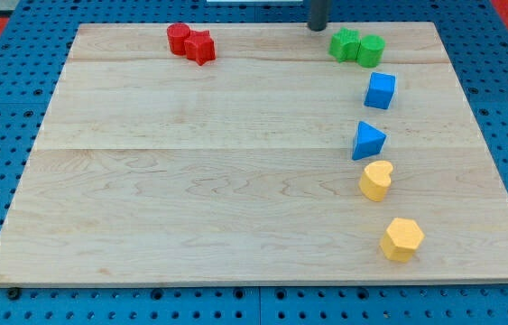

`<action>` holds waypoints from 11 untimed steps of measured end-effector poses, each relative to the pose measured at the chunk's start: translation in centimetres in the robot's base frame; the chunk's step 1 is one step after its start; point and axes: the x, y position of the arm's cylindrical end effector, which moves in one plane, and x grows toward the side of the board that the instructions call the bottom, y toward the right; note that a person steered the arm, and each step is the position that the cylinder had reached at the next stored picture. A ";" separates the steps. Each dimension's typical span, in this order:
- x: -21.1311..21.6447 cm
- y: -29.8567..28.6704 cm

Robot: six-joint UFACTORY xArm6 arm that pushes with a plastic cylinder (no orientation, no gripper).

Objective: Keep green star above green circle

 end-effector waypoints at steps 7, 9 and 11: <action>0.5 5.7; 0.3 13.1; 0.3 19.9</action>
